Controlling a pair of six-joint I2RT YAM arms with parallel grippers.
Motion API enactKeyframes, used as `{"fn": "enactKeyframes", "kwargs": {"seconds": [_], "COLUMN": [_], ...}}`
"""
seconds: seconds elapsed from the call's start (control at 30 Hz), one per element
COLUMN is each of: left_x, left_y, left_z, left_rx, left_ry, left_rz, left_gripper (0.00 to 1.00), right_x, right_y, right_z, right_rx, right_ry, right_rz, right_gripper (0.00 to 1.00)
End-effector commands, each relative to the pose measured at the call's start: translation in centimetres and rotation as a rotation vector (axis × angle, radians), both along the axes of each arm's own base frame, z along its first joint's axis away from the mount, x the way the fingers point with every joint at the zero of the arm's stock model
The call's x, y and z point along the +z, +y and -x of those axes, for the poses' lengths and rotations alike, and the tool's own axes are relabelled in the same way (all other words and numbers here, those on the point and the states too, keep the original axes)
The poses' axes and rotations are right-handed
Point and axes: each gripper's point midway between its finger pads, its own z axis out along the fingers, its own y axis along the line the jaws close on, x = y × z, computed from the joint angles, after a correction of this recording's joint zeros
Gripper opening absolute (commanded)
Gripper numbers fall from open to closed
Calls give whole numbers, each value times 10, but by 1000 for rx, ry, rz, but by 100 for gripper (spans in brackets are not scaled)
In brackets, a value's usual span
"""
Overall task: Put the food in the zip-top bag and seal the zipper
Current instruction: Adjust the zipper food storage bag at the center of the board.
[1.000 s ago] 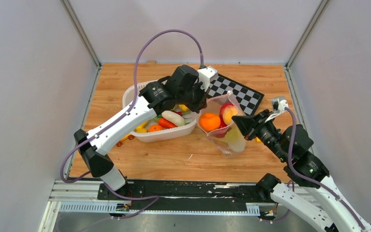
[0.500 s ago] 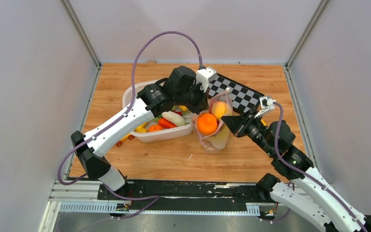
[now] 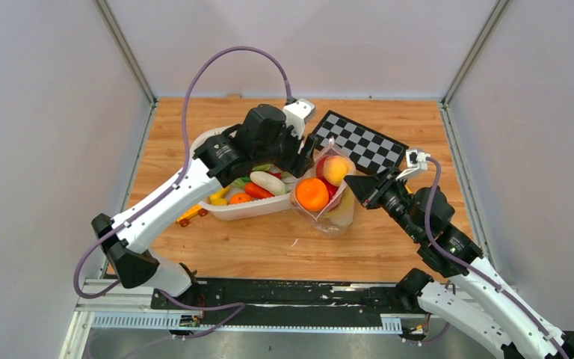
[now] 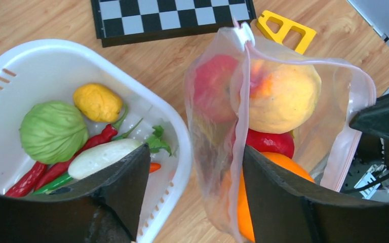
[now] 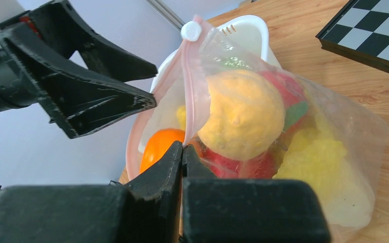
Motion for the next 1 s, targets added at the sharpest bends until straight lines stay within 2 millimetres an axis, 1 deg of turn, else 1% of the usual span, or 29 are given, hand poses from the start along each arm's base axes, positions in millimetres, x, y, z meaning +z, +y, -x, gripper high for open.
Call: {"fn": "enactKeyframes", "kwargs": {"seconds": [0.0, 0.1, 0.17, 0.2, 0.27, 0.3, 0.33, 0.4, 0.43, 0.47, 0.5, 0.57, 0.63, 0.67, 0.77, 0.83, 0.9, 0.93, 0.97], "left_x": [38, 38, 36, 36, 26, 28, 23, 19, 11, 13, 9, 7, 3, -1, -3, -6, -14, -17, -18], "left_y": [18, 32, 38, 41, 46, 52, 57, 66, 68, 69, 69, 66, 65, 64, 55, 48, 48, 47, 46], "left_z": [6, 15, 24, 30, 41, 48, 53, 63, 67, 73, 76, 78, 76, 76, 75, 74, 70, 68, 66], "left_rx": [43, 82, 93, 101, 115, 132, 148, 183, 189, 186, 202, 216, 254, 271, 286, 295, 320, 329, 331], "left_ry": [-73, -62, -35, -16, 32, 48, 69, 99, 123, 137, 168, 197, 217, 231, 263, 276, 278, 279, 275], "left_rz": [97, 119, 153, 173, 203, 241, 254, 300, 315, 356, 386, 445, 486, 496, 517, 492, 452, 441, 443], "left_gripper": [78, 86, 87, 87, 88, 87, 87, 85, 84, 84, 83, 82, 82, 83, 82, 82, 80, 78, 73], "right_x": [11, 11, 13, 13, 13, 12, 12, 12, 12, 12, 12, 12, 13, 13, 12, 10, 11, 11, 11], "right_y": [0, 0, 1, 2, 4, 5, 6, 7, 8, 9, 9, 10, 11, 11, 12, 13, 13, 13, 13], "right_z": [-6, -8, -9, -9, -10, -11, -12, -12, -12, -13, -13, -13, -13, -13, -14, -14, -14, -14, -13], "right_rx": [-28, -32, -30, -27, -21, -20, -19, -17, -15, -12, -13, -10, -5, -3, -1, 1, 1, 2, 3], "right_ry": [-21, -21, -22, -22, -21, -20, -21, -20, -21, -21, -22, -23, -24, -24, -21, -18, -20, -20, -21], "right_rz": [-54, -49, -51, -49, -48, -46, -47, -47, -47, -49, -51, -52, -53, -53, -50, -48, -49, -49, -50], "right_gripper": [0, 0, 0, 0, 0, 0, 0, 0, 0, 0, 0, 0, 0, 0, 0, 0, 0, 0, 0]}}
